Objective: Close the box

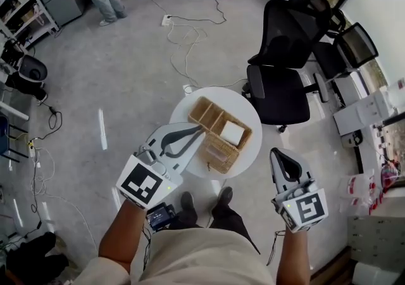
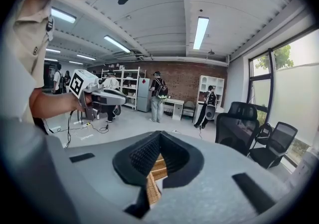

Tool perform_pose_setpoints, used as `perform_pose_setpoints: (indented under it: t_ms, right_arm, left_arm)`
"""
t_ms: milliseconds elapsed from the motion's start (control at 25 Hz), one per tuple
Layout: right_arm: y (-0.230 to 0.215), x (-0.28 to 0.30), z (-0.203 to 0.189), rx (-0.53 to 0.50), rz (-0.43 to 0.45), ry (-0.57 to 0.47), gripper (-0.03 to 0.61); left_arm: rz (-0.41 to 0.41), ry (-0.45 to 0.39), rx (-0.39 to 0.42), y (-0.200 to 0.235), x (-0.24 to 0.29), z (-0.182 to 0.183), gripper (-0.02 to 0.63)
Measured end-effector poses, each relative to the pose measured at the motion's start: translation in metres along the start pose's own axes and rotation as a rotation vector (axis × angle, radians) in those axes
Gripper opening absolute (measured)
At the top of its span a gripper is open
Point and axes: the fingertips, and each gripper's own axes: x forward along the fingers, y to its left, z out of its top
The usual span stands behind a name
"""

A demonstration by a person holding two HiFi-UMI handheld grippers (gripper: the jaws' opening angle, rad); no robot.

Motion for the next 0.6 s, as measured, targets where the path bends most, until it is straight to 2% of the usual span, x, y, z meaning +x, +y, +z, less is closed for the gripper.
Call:
perform_pose_setpoints:
  t_ms: [280,480,600]
  right_arm:
    - [-0.023,0.025,-0.070,0.070,0.045,0.073,-0.006]
    - [-0.024,0.046,-0.130,0.119,0.069,0.133,-0.005]
    - [-0.022,0.059,-0.169,0.141,0.081,0.157,-0.005]
  left_arm:
    - [0.010,0.097,-0.044,-0.003,0.040,-0.057,0.021]
    - [0.000,0.117,-0.048,0.002,0.061,-0.111,0.021]
    - [-0.010,0.186,-0.073,0.003,0.069,-0.155,0.021]
